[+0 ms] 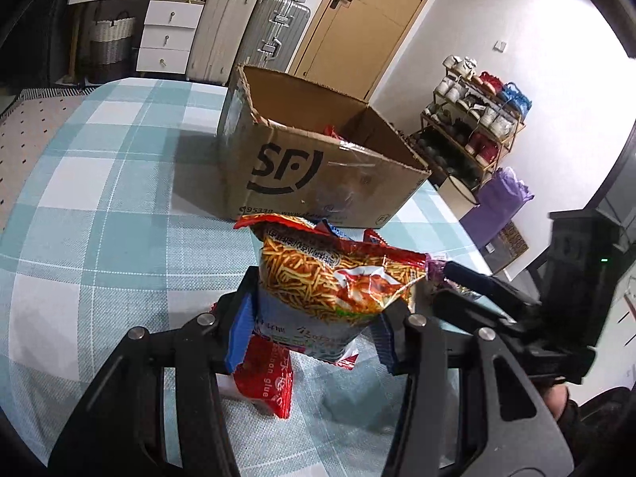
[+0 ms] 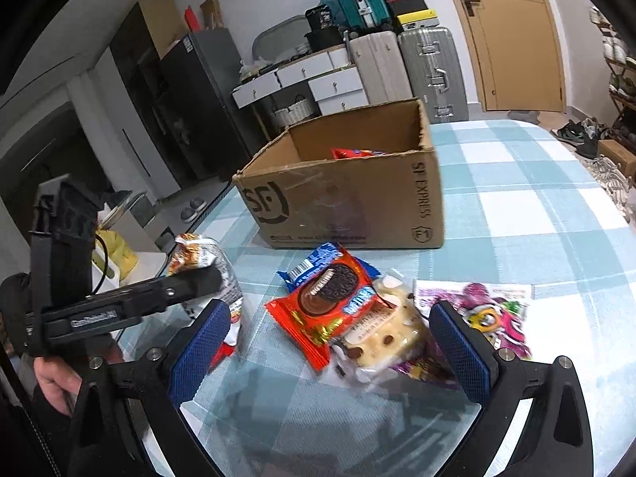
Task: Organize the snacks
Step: 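Grasp the red Oreo cake pack with the right gripper while the left gripper holds the noodle bag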
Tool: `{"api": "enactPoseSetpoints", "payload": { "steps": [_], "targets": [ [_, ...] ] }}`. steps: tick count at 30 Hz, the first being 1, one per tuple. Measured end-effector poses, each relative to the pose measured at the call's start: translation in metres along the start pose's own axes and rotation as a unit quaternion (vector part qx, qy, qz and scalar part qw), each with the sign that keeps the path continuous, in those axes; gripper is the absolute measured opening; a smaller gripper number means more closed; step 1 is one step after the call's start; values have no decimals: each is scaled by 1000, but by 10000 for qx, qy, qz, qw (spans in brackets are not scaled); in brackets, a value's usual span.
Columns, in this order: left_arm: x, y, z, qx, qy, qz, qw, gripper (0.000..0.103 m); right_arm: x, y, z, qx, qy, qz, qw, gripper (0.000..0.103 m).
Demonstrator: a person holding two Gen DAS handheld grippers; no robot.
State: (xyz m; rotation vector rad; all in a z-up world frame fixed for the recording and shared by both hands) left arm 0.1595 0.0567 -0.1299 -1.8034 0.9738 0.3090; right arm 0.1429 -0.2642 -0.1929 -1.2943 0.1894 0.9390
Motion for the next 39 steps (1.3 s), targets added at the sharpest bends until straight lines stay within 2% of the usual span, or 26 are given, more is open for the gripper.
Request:
{"api": "enactPoseSetpoints", "payload": {
  "steps": [9,20,21,23,27,29,30,39],
  "targets": [
    [-23,0,14,-132,-6,-106,9999,48,31,-5,10,-78,-4,310,9995,102],
    [-46,2,13,-61,-175,-251,9995,48,57,-3,17,-473,426,525,9966,101],
    [-47,2,13,-51,-194,-246,9995,48,59,-3,18,-520,477,553,9960,99],
    [-48,2,13,-44,-217,-240,9995,48,65,-1,21,-604,535,633,9947,86],
    [-51,2,13,-65,-265,-231,9994,48,70,3,25,-837,740,625,9918,74],
    [-51,2,14,-70,-291,-219,9993,48,71,5,27,-883,708,621,9916,61],
    [-52,2,14,-73,-292,-219,9993,48,70,5,27,-879,683,604,9919,59],
    [-56,1,10,-45,-323,-221,9992,48,64,4,24,-699,465,533,9950,52]
  ]
}}
Point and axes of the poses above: each gripper's, at about its wrist camera, not at the fingertips, and x roughly the way its jaws point, z to its left, y to its underside, the point moved 4 cm from there along x, roughly the way its jaws point, and after that the axes turned 2 degrees about y, right-handed, at the moved point
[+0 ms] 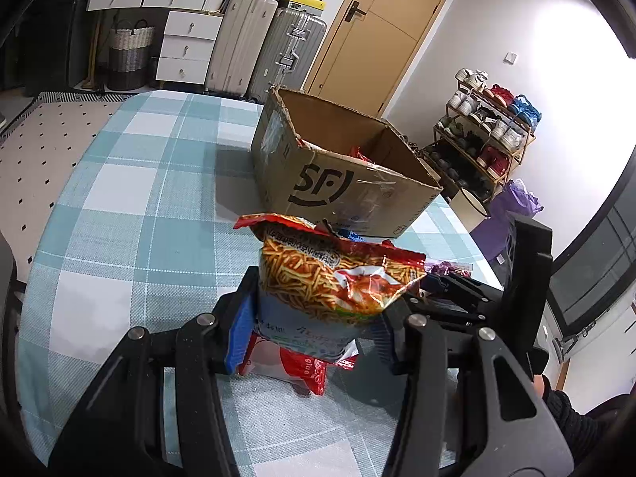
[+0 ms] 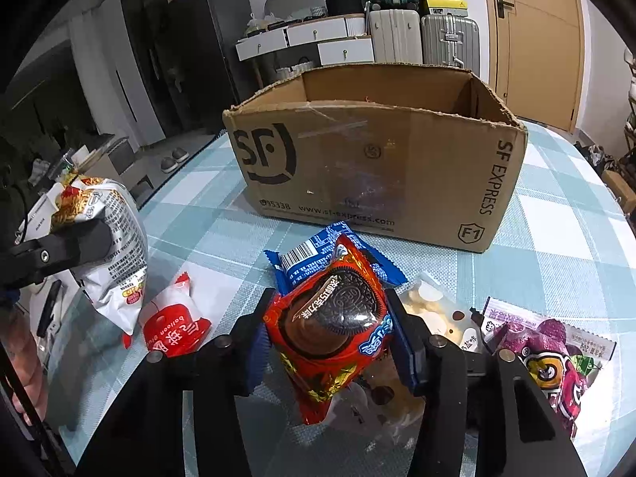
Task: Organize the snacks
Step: 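Grasp the red Oreo cake pack with the right gripper while the left gripper holds the noodle bag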
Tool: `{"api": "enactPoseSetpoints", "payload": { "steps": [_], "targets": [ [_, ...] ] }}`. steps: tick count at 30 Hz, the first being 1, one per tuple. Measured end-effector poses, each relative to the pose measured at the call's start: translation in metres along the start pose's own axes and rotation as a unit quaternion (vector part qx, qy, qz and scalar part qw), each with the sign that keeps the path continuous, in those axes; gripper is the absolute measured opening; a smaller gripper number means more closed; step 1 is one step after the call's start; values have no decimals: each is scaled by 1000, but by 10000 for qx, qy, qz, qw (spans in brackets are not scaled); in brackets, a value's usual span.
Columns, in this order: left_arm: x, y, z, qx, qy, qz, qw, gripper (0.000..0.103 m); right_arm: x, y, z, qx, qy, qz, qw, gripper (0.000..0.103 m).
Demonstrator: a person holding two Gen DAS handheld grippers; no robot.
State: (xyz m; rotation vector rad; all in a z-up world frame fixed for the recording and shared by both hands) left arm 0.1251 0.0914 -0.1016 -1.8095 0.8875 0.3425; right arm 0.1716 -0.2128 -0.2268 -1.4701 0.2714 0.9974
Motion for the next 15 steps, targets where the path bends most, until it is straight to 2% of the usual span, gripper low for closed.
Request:
{"api": "enactPoseSetpoints", "payload": {
  "steps": [15],
  "targets": [
    [0,-6,-16,160,-13,15,9999,48,-31,-2,-9,373,-402,-295,9981,52]
  ]
}}
Point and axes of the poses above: each gripper's, at about its wrist camera, not at the fingertips, and x roughly the way its jaws point, z to its left, y to its underside, the point moved 4 cm from there along x, roughly the way its jaws point, and after that the axes turned 2 degrees about y, right-handed, at the moved point
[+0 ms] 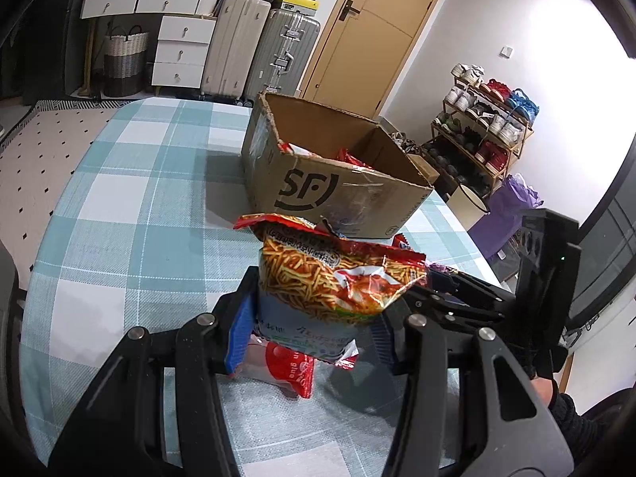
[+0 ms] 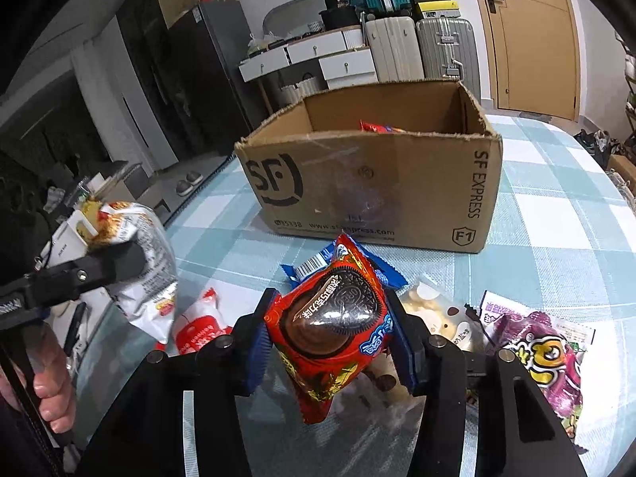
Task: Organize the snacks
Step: 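Grasp the red Oreo cake pack with the right gripper while the left gripper holds the noodle bag, then carry both snacks over the box and open both grippers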
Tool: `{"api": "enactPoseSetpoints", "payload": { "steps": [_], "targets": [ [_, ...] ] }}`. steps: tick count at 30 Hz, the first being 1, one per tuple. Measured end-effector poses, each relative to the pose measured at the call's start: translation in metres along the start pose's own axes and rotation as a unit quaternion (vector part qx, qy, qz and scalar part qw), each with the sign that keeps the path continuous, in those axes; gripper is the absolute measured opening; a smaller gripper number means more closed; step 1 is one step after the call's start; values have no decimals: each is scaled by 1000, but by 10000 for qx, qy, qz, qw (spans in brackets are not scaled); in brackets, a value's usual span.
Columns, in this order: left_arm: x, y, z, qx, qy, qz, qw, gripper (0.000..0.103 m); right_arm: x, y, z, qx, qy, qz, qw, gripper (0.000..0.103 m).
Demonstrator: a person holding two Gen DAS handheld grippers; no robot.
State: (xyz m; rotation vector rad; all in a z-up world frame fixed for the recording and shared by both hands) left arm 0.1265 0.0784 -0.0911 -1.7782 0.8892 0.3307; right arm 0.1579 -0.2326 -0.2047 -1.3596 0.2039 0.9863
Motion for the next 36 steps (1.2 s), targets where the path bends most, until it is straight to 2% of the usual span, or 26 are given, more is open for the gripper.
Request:
{"api": "enactPoseSetpoints", "payload": {
  "steps": [15,22,36],
  "targets": [
    [4,-23,-28,334,64,-21,9994,48,-50,-20,6,101,-458,-430,9980,52],
    [-1,-51,-41,418,148,-89,9990,48,-76,-45,13,-21,-585,-639,9962,52],
    [4,-133,-69,702,159,-158,9973,48,-111,-113,22,-425,-608,-966,9926,52]
  ]
}}
Point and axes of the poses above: each gripper's, at about its wrist camera, not at the fingertips, and x roughly the way its jaws point, z to its left, y to its underside, the point moved 4 cm from there along x, roughly the way its jaws point, and after that the axes turned 2 degrees about y, right-handed, at the moved point
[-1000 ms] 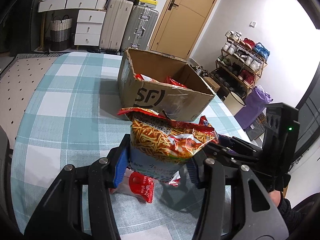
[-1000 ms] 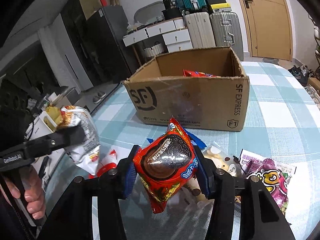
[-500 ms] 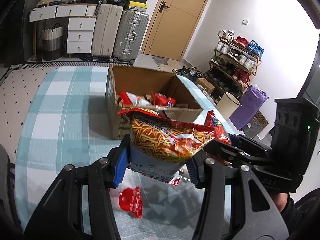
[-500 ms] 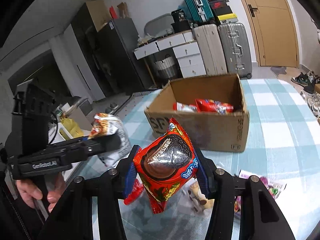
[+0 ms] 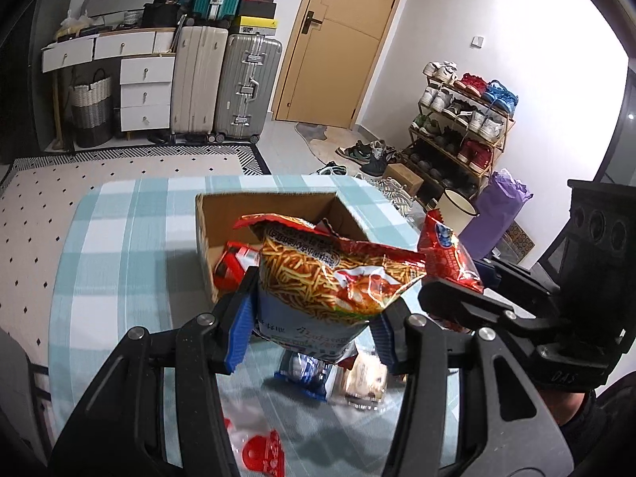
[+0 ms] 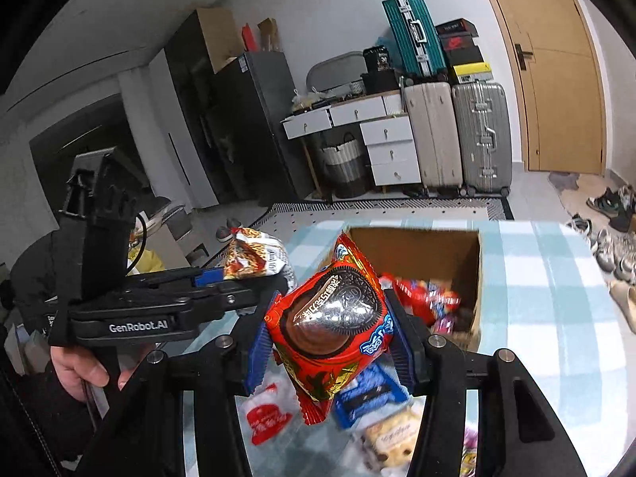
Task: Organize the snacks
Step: 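Carry both snacks over the box and open both grippers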
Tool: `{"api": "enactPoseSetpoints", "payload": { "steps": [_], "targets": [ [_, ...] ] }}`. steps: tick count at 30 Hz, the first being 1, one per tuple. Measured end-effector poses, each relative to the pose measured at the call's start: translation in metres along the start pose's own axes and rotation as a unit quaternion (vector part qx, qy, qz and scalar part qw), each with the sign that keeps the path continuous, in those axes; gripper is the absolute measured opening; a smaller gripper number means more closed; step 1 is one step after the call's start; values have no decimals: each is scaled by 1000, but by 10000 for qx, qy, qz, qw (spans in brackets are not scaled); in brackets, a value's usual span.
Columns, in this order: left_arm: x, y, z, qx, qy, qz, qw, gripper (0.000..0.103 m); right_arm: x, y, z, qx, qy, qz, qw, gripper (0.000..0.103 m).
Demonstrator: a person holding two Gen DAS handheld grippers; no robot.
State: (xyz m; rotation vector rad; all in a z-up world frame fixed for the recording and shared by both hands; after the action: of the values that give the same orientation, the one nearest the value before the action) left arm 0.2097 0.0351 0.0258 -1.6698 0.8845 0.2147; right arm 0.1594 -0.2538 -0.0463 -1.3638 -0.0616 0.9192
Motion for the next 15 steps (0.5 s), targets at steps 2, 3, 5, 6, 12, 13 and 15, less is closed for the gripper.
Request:
{"api": "enactPoseSetpoints", "payload": {
  "steps": [2,3,5,6,12,13,15],
  "targets": [
    [5,-14,-4,95,-73,-13,9999,48,2,-10,-3,-67,58,-14,10000,52],
    [6,-18,-6,148,-117,-22,9998,48,4,-14,-6,-60,88,-10,9999,52],
    [12,-28,-11,237,-150,-7,9996,48,10,-21,-13,-19,81,30,10000,52],
    [15,-33,-12,254,-154,9,9996,48,14,-24,-16,-14,117,49,9999,52],
    [38,-56,-10,296,-217,127,9992,48,29,-40,-34,4,217,80,9997,52],
    [43,-59,-8,294,-220,158,9992,48,31,-43,-36,1,223,79,9997,52],
    [56,-64,-4,246,-201,222,9992,48,34,-47,-39,-18,242,68,9997,52]
  ]
}}
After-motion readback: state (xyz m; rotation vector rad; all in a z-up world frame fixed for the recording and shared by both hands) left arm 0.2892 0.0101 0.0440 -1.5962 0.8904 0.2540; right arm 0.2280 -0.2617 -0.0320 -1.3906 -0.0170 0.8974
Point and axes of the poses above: each gripper's, at about its wrist camera, not at the fingertips, and x roughly the way its jaws point, z to its left, y to its underside, the point moved 4 cm from there along x, roughly the way its jaws point, and after that the axes turned 2 degrees about y, right-handed, at the moved point
